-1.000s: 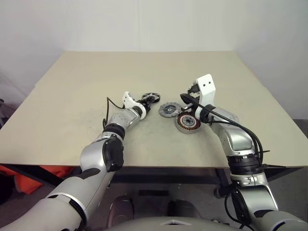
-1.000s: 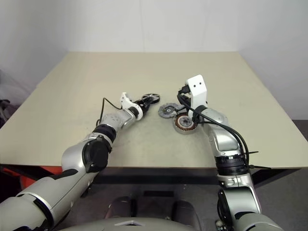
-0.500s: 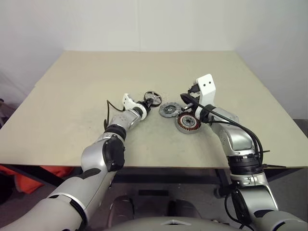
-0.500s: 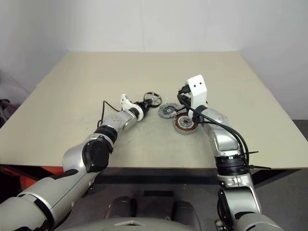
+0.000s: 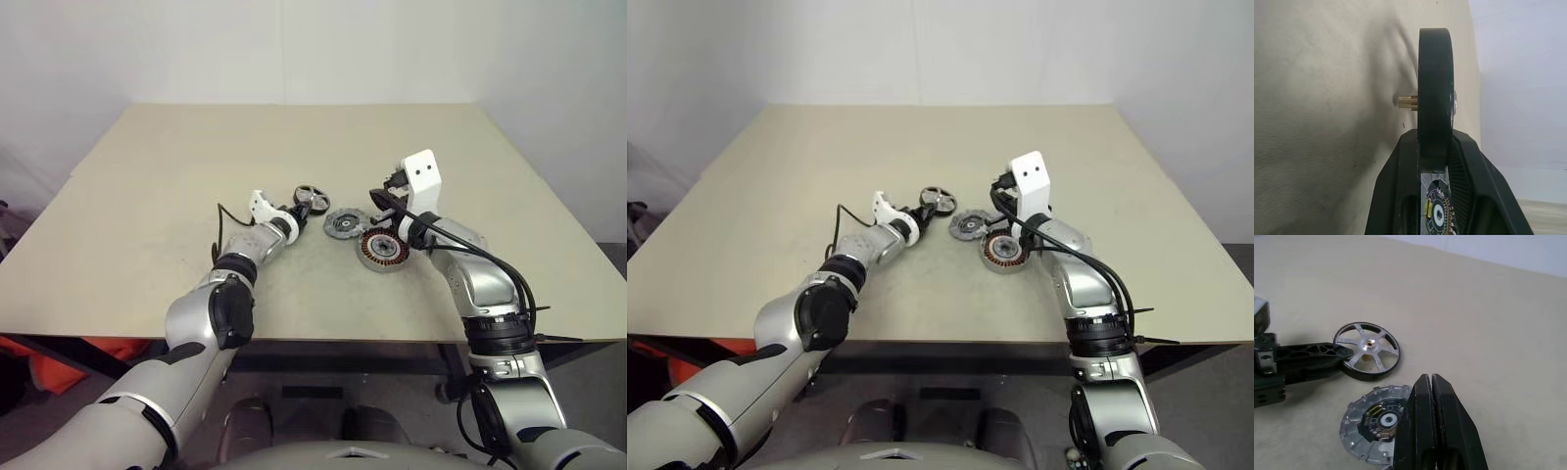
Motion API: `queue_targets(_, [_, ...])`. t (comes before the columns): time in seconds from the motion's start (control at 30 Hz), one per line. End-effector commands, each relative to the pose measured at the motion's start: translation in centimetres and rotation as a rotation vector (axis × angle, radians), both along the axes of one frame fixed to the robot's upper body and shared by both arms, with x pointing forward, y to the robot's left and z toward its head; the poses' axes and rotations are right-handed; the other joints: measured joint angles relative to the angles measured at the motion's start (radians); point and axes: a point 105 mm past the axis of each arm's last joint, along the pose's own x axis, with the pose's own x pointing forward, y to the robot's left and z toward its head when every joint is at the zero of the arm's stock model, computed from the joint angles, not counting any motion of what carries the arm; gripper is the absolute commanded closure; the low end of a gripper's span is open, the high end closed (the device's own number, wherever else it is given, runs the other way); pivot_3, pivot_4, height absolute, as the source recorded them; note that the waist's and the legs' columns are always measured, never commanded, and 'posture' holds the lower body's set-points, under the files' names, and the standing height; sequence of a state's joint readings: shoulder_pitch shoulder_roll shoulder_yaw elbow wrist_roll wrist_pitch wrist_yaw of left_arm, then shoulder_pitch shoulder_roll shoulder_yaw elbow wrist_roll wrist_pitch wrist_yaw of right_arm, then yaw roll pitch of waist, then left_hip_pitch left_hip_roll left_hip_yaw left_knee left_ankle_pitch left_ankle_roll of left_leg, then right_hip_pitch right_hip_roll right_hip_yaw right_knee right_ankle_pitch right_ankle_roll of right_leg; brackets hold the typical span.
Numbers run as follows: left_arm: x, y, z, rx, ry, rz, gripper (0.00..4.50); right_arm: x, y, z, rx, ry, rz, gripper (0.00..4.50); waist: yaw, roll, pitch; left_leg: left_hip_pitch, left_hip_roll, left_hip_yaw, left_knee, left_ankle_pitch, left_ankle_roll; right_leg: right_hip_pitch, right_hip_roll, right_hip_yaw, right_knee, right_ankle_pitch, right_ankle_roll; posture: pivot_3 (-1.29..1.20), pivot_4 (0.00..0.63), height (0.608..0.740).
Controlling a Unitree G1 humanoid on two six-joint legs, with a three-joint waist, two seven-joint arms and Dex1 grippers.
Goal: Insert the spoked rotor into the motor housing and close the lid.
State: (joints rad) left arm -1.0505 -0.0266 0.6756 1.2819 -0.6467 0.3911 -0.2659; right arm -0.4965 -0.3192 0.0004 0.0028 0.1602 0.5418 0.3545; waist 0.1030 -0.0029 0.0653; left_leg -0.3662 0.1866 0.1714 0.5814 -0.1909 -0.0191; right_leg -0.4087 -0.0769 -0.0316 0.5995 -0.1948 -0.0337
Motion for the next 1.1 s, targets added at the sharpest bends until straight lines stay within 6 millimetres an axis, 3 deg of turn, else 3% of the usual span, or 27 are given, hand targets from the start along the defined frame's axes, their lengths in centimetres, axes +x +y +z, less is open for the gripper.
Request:
queue_targets(0.03, [0.7, 0.7, 3.0, -0.091, -0.123, -0.014, 3.90, 1.1, -2.6, 1.7, -0.037, -0.061, -0.138, 4.50, 0.000, 0.000, 0.000, 0.000, 0.000, 0.000, 0.000, 0.000, 0.000, 0.000, 0.000, 0.000, 0.000, 0.000, 0.000, 0.00, 0.000, 0.740])
queue_targets(0.17, [0.1, 0.7, 4.6, -0.165, -0.189, -0.121, 3.90, 1.3, -4.5, 0.7, -0.085, -0.022, -0.206, 4.50, 0.000, 0.000, 0.001, 0.000, 0.000, 0.000, 0.000, 0.001, -0.001, 0.000, 0.000, 0.000, 0.000, 0.000, 0.000, 0.00, 0.000, 0.740])
queue_targets(0.3, [-1.5, 1.5, 6.5, -0.233, -0.250, -0.253, 3.90, 0.0, -6.6, -0.3, -0.128, 0.038, -0.191, 4.50, 0.000, 0.000, 0.001, 0.000, 0.000, 0.001, -0.001, 0.000, -0.001, 0.000, 0.000, 0.000, 0.000, 0.000, -0.001, 0.00, 0.000, 0.740])
queue_targets(0.5, [-4.6, 1.5, 7.4, -0.253, -0.266, -0.418, 3.90, -2.4, -8.0, -1.0, -0.053, 0.158, -0.048, 4.50, 0.001, -0.001, 0.002, -0.001, 0.000, 0.001, -0.001, -0.001, 0.001, 0.000, 0.000, 0.000, -0.001, -0.001, -0.001, 0.00, 0.000, 0.740])
queue_targets(0.7, [-5.8, -0.6, 6.5, -0.191, -0.240, -0.511, 3.90, -4.0, -8.6, -2.3, -0.043, 0.233, 0.053, 4.50, 0.003, -0.001, 0.002, 0.002, 0.000, 0.001, 0.000, -0.001, 0.002, 0.002, 0.000, 0.000, -0.001, -0.001, -0.001, 0.00, 0.000, 0.740])
queue_targets(0.93, [-5.8, -4.5, 6.0, -0.166, -0.224, -0.578, 3.90, -5.9, -8.7, -1.8, -0.078, 0.231, 0.177, 4.50, 0.008, -0.001, 0.002, 0.001, 0.000, 0.001, 0.000, -0.001, 0.002, 0.002, 0.000, -0.001, -0.003, -0.001, 0.000, 0.00, 0.000, 0.740])
queue_targets(1.1, [-6.3, -7.2, 5.8, -0.167, -0.215, -0.645, 3.90, -7.3, -7.4, -1.9, -0.097, 0.227, 0.271, 4.50, 0.014, -0.001, 0.002, 0.000, 0.001, 0.001, 0.000, -0.001, 0.005, 0.002, 0.000, -0.002, -0.005, 0.000, 0.000, 0.00, 0.000, 0.740])
